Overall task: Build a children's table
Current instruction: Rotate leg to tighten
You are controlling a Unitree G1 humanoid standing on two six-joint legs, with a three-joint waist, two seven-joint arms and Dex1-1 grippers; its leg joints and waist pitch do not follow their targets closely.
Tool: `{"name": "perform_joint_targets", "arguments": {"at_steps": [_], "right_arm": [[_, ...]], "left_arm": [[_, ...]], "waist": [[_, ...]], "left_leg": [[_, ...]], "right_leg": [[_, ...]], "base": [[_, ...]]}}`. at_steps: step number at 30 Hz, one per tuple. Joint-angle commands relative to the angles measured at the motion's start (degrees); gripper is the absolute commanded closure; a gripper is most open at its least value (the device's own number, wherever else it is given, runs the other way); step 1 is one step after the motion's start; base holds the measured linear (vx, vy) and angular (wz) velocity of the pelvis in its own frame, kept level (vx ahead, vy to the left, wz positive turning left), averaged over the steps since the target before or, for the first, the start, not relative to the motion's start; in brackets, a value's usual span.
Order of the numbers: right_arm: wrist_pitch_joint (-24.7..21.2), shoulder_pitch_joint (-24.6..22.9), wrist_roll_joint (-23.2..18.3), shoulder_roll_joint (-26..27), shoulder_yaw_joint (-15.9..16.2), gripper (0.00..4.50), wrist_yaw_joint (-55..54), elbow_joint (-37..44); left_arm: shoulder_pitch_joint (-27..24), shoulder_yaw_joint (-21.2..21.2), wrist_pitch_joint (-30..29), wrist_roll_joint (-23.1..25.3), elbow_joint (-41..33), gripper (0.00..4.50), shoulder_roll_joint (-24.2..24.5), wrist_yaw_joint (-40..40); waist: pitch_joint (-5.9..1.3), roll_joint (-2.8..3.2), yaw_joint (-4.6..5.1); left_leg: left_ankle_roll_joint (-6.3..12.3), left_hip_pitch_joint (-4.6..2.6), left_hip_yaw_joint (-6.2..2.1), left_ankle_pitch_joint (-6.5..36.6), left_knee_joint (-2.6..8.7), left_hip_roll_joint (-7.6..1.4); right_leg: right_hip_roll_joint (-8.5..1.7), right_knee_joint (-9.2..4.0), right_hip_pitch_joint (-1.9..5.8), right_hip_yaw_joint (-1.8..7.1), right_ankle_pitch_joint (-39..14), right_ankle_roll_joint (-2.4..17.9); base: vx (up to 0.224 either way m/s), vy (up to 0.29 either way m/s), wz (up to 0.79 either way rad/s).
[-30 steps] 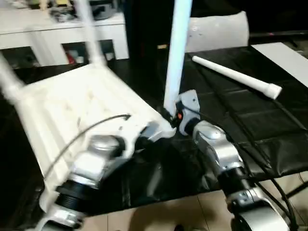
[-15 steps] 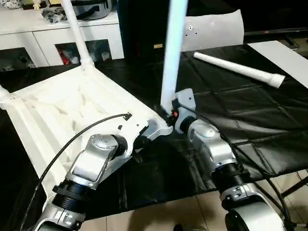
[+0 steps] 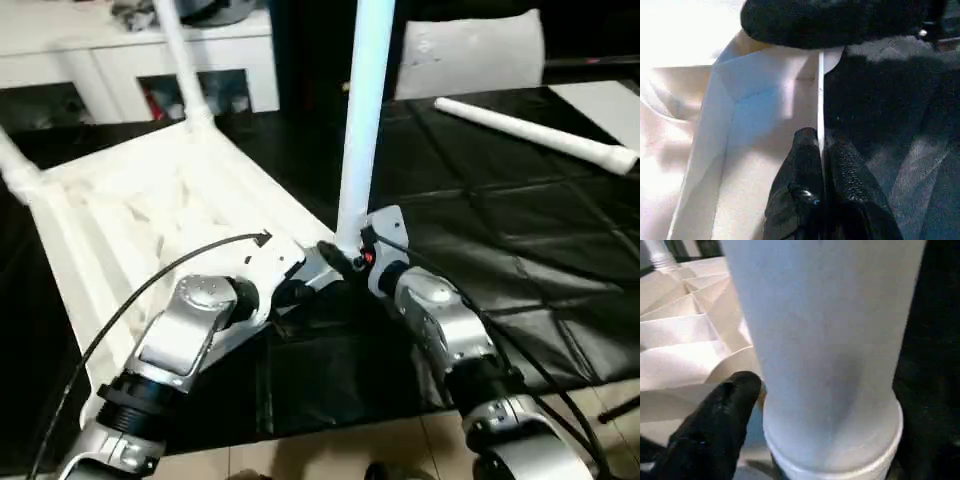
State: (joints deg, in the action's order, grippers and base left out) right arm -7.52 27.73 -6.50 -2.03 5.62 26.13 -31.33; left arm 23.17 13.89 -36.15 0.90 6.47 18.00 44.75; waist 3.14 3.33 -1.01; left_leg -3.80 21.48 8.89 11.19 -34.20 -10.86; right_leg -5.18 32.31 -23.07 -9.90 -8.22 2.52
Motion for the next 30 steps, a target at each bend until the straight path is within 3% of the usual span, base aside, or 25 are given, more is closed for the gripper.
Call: {"name": "perform_joint_targets", "arguments": {"at_steps": [1,4,6,8,14,17,18,23,26,30], "right_arm": [[-2.05,-3.11,-0.61,-1.48,0.23,0.13,1.62,3.23],[-3.20,-6.52,-1.31,-3.34,0.26,0.06,3.13,8.17],[-3.52,-7.50,-1.59,-3.95,0.23,0.06,3.66,9.65],[-4.19,-9.84,-2.17,-5.53,-0.12,0.06,5.01,13.11],[-5.75,-12.54,-3.52,-8.09,-0.46,0.06,7.19,19.14],[-6.05,-12.98,-5.19,-9.83,-1.07,0.06,9.57,21.66],[-6.07,-12.95,-5.48,-10.23,-1.15,0.06,10.20,21.99],[-6.91,-12.55,-7.01,-13.50,-0.87,0.06,15.22,23.82],[-7.19,-12.38,-6.97,-14.21,-0.88,0.06,15.66,23.91],[-7.36,-12.12,-7.17,-14.82,-0.92,0.06,16.08,23.88]], "left_arm": [[2.75,-1.30,3.01,-0.85,-0.51,4.50,1.51,1.04],[2.86,-1.32,4.25,-1.26,0.35,4.50,2.69,2.31],[2.97,-1.18,4.75,-1.25,0.80,4.50,3.19,2.88],[3.31,-1.13,5.87,-1.39,1.97,4.50,4.02,3.85],[3.64,-0.53,7.77,-2.18,3.15,4.50,5.01,6.01],[4.16,0.40,10.20,-2.45,4.47,4.50,5.51,8.05],[4.25,0.46,10.49,-2.64,4.70,4.50,5.46,8.47],[3.92,1.80,13.50,-3.13,5.67,4.50,6.86,12.84],[3.90,2.14,14.65,-2.95,6.41,4.50,7.37,13.86],[4.11,2.23,15.94,-2.92,7.44,4.50,7.47,14.65]], "waist": [[-4.24,0.69,-0.52],[-4.11,0.58,-1.20],[-4.03,0.48,-1.17],[-3.96,0.54,-1.14],[-4.00,0.27,-1.32],[-4.01,-0.04,-1.37],[-4.05,0.14,-1.59],[-4.21,-0.02,-2.28],[-4.25,0.11,-2.86],[-4.25,-0.19,-3.42]], "left_leg": [[4.32,-0.42,-0.78,11.56,3.98,-2.66],[3.60,-0.64,-0.77,12.72,4.14,-2.66],[3.20,-0.51,-0.82,13.95,4.24,-2.56],[2.99,-0.83,-0.72,14.77,4.17,-2.49],[3.56,-0.61,-0.80,13.73,4.13,-2.46],[3.92,-0.62,-0.75,13.12,4.09,-2.44],[4.11,-0.73,-0.72,12.99,4.03,-2.52],[4.58,-0.73,-0.59,11.38,3.87,-2.60],[4.37,-0.87,-0.57,10.99,3.87,-2.67],[3.95,-0.94,-0.49,11.05,3.92,-2.72]], "right_leg": [[-4.33,-3.37,4.04,4.24,-13.59,8.30],[-4.31,-3.77,3.92,4.34,-16.05,6.90],[-4.33,-3.93,4.02,4.20,-18.16,6.23],[-4.29,-4.34,3.72,4.19,-20.06,5.63],[-4.24,-4.32,3.82,4.16,-20.22,4.97],[-4.22,-4.39,3.73,4.13,-20.22,4.86],[-4.30,-4.35,3.69,4.15,-20.45,4.70],[-4.30,-4.09,3.69,4.28,-18.49,5.30],[-4.27,-3.96,3.58,4.30,-18.01,5.69],[-4.35,-4.02,3.64,4.33,-19.02,5.28]], "base": [[0.000,0.000,0.00],[0.000,0.000,0.00],[0.000,0.000,0.00],[0.000,0.000,0.00],[0.000,0.000,0.00],[0.000,0.000,0.00],[0.000,0.000,0.00],[0.000,0.000,0.00],[0.000,0.000,0.00],[0.000,0.000,0.00]]}}
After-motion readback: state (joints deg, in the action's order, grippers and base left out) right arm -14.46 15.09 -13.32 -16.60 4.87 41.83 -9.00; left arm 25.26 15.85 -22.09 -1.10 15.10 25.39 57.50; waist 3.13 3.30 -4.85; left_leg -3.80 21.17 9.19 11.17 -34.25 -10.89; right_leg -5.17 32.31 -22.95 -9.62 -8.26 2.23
